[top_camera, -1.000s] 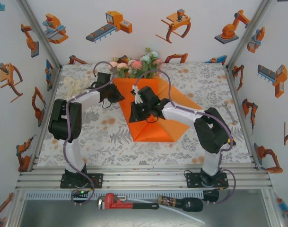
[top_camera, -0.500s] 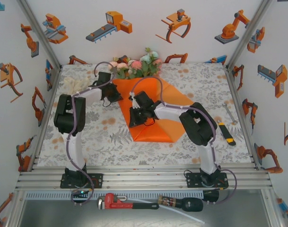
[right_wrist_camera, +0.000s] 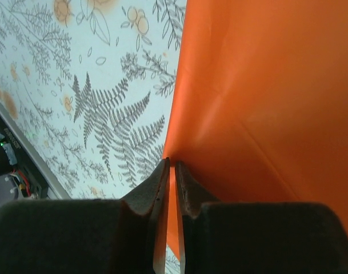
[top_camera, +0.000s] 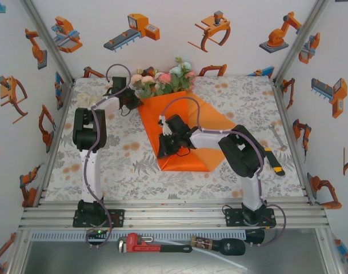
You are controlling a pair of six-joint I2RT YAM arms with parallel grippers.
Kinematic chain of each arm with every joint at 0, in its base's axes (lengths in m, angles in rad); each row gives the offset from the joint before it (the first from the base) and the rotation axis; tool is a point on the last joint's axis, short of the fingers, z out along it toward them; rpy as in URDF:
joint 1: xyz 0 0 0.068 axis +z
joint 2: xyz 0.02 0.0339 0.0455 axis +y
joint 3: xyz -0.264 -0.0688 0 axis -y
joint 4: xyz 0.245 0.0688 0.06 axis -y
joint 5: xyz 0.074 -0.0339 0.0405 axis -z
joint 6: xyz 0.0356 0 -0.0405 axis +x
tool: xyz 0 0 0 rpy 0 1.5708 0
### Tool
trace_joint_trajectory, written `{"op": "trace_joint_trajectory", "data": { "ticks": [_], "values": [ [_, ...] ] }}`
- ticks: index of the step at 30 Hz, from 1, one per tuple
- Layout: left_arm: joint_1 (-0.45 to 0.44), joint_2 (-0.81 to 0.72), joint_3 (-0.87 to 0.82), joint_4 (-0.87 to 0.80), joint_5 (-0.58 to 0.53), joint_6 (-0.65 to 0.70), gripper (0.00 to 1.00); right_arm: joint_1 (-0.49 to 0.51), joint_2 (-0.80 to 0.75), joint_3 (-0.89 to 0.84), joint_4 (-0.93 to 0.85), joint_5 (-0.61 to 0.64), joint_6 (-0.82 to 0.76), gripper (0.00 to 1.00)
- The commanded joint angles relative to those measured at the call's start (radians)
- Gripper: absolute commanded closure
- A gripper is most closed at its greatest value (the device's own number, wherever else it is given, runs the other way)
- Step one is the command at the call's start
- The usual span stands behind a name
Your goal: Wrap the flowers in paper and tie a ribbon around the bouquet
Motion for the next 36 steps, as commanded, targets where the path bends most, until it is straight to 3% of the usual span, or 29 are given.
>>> {"op": "trace_joint_trajectory", "data": {
  "ticks": [1, 6, 12, 16, 23, 31, 36],
  "values": [
    [0.043, -0.006, 0.072, -0.054, 0.013, 0.013, 0.9, 0.005, -0.04, -0.03, -0.034, -0.006, -0.003, 0.86],
    [0.057, -0.177, 0.039, -0.077, 0.048, 0.011, 0.89, 0.005, -0.089, 0.007, -0.041, 0.015, 0.01, 0.85],
    [-0.018, -0.533, -0.397, 0.101, 0.026, -0.092, 0.88, -0.034, -0.102, 0.021, 0.003, 0.08, 0.061, 0.85],
    [-0.12, -0.648, -0.556, 0.042, -0.011, -0.06, 0.89, -0.069, -0.103, -0.013, 0.018, 0.082, 0.077, 0.85],
    [-0.219, -0.635, -0.674, -0.031, 0.008, -0.053, 0.91, -0.084, -0.111, -0.058, 0.007, 0.085, 0.078, 0.87],
    [-0.209, -0.493, -0.659, 0.03, -0.016, -0.011, 0.93, -0.083, -0.123, -0.098, 0.016, 0.083, 0.095, 0.88],
    [-0.155, -0.421, -0.623, 0.019, -0.124, -0.027, 0.98, -0.083, -0.135, -0.118, 0.019, 0.086, 0.101, 0.88]
  ]
}}
